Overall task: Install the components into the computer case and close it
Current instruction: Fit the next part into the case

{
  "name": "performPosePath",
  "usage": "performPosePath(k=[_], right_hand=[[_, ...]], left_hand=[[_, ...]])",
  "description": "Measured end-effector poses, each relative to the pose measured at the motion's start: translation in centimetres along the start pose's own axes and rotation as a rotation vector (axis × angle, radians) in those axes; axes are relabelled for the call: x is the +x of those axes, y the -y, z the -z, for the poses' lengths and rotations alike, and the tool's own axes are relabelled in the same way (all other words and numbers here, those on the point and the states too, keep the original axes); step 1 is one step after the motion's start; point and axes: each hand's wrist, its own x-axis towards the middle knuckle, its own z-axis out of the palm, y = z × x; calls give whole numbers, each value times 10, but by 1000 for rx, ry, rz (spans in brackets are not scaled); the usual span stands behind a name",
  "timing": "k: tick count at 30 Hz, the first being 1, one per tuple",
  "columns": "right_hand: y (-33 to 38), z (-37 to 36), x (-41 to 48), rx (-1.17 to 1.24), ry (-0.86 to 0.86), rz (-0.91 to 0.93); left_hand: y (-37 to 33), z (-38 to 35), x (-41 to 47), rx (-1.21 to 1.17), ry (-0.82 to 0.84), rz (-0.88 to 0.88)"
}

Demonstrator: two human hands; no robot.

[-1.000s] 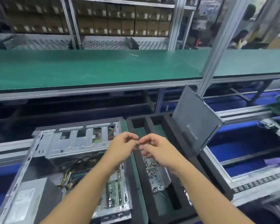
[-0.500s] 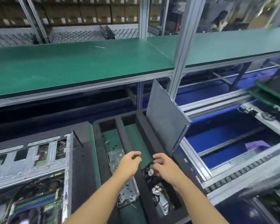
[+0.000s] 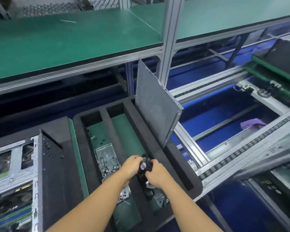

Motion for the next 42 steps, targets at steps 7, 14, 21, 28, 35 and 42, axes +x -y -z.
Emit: performPosePath(k=[7, 14, 21, 28, 35, 42], right_hand=[[8, -29, 8, -137, -138, -54], [5, -17, 14, -12, -322, -5], [33, 5, -1, 475, -307, 204], [95, 38, -66, 1260, 47, 533], [151, 11, -135, 1538, 313, 610], [193, -54, -165, 1536, 366, 593]], left_hand=[[1, 7, 1, -30, -42, 3], [-9, 31, -10, -100, -34, -8], [-22, 58, -36, -96, -61, -80], [-28, 97, -73, -298, 39, -26], [-24, 156, -140, -711, 214, -17], [21, 246, -209, -870, -2, -154]])
